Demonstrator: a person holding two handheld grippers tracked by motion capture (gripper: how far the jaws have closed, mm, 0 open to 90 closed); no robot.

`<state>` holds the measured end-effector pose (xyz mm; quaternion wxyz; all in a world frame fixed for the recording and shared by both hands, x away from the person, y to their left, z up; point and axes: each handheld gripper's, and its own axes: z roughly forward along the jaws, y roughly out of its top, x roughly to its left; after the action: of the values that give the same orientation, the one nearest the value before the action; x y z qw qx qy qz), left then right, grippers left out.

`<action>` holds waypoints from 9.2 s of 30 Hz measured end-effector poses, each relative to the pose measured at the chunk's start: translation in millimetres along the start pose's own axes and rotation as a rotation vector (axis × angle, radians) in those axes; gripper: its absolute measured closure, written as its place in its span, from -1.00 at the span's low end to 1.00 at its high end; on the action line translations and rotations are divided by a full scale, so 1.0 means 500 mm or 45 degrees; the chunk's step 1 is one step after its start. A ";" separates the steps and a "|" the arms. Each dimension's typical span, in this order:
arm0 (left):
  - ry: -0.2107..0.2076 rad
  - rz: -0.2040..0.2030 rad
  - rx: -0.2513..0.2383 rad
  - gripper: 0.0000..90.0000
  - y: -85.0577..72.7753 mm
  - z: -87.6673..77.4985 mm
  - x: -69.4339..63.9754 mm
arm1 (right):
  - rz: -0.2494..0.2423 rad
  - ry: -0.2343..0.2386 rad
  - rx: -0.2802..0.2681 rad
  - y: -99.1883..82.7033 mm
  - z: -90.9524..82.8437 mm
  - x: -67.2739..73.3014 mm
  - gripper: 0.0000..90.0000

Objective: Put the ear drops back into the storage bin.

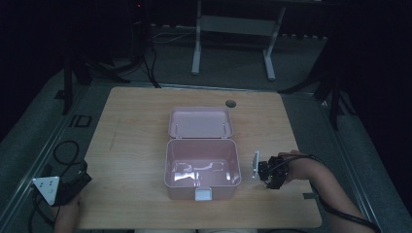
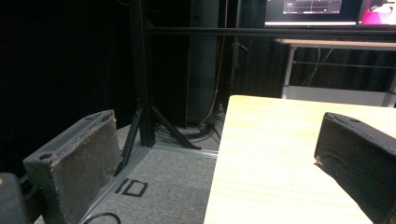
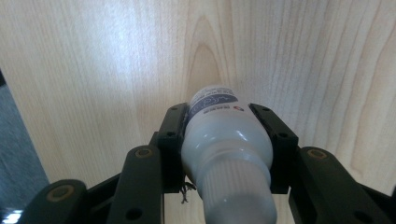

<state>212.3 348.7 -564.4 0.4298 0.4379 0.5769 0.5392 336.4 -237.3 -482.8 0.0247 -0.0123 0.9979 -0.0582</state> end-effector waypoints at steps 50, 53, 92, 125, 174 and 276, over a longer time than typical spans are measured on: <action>0.004 0.003 -0.001 -0.99 0.000 0.000 -0.001 | -0.041 -0.008 -0.076 0.085 -0.243 0.016 0.32; 0.003 0.004 -0.002 -0.99 0.000 0.000 -0.001 | -0.048 -0.017 -0.087 0.098 -0.251 0.014 0.32; -0.003 0.002 -0.006 -0.99 0.000 -0.001 0.000 | -0.136 0.003 -0.113 0.261 -0.195 -0.013 0.32; -0.008 -0.006 -0.008 -0.99 0.000 -0.001 0.001 | -0.193 0.055 -0.012 0.326 -0.061 -0.024 0.32; -0.006 0.004 -0.007 -0.99 0.000 -0.001 0.000 | -0.121 0.047 -0.020 0.310 -0.090 -0.041 0.20; -0.002 0.010 -0.012 -0.99 -0.001 -0.002 -0.001 | 1.513 -0.764 -1.043 -0.173 0.138 0.024 -0.71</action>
<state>211.7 347.8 -564.7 0.4302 0.4387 0.5723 0.5430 329.9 -331.3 -541.6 0.3140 0.5007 0.7299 0.3435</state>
